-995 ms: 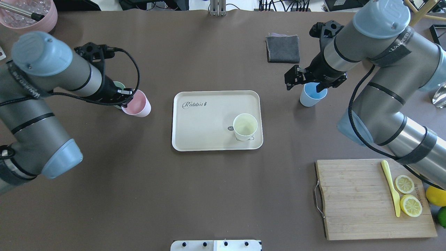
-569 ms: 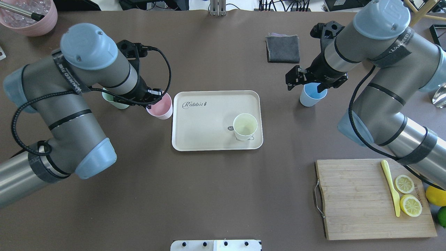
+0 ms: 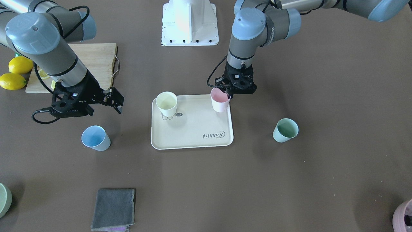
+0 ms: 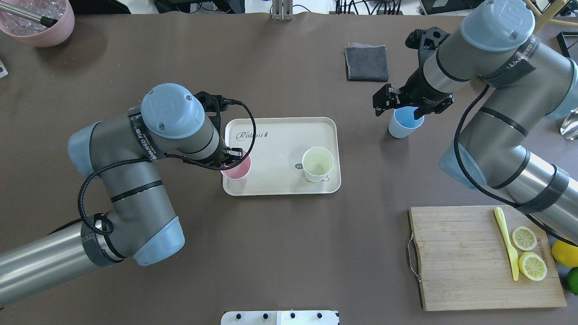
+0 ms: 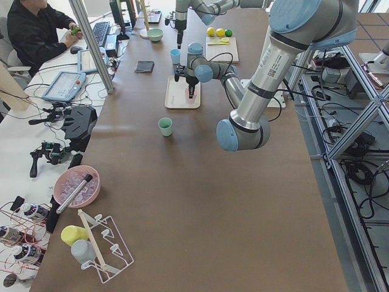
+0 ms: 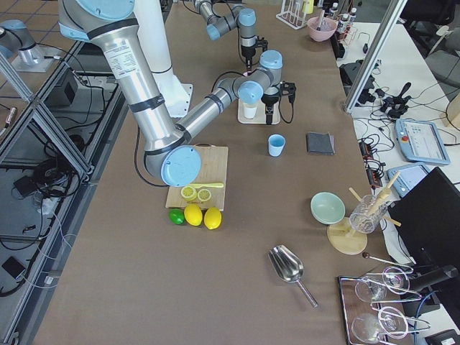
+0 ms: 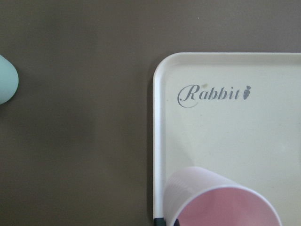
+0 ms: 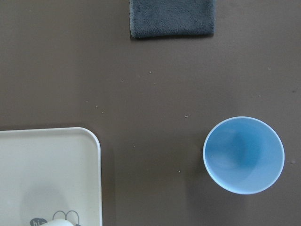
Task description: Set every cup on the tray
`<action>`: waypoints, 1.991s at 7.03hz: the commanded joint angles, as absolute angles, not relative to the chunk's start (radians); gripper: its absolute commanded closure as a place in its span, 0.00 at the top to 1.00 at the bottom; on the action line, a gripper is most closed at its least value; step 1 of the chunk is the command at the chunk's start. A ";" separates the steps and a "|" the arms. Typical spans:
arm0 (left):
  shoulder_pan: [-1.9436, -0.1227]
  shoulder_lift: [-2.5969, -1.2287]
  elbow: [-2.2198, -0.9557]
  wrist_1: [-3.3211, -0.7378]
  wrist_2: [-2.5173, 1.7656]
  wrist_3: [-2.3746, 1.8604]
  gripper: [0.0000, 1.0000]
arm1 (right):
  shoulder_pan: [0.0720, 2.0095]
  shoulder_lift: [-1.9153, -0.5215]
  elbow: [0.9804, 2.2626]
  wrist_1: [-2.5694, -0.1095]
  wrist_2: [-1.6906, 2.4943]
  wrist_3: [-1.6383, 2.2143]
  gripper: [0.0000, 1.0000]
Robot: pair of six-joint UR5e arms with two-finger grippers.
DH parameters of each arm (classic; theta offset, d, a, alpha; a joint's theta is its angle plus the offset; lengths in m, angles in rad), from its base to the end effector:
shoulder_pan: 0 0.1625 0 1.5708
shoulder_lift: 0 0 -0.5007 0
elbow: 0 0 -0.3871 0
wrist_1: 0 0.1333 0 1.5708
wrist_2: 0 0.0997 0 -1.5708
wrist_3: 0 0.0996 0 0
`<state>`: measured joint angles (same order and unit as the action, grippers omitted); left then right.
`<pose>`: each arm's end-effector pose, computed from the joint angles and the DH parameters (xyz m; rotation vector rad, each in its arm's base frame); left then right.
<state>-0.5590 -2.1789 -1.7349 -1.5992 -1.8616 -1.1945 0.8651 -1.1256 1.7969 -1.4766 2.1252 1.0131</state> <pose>0.5390 -0.4607 0.2982 0.1127 0.8331 -0.0554 -0.3596 -0.5467 0.3656 0.0875 -0.9069 0.0737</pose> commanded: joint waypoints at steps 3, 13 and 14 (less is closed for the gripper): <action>-0.535 -2.186 -1.703 -1.647 -1.856 -1.198 0.00 | 0.871 -1.126 1.796 -1.477 2.129 1.014 1.00; -0.741 -2.143 -1.729 -1.646 -1.970 -1.032 0.97 | 0.979 -1.109 1.614 -1.465 2.132 0.837 1.00; -0.753 -2.140 -1.755 -1.638 -1.971 -1.032 0.97 | 0.977 -1.114 1.586 -1.421 2.132 0.833 1.00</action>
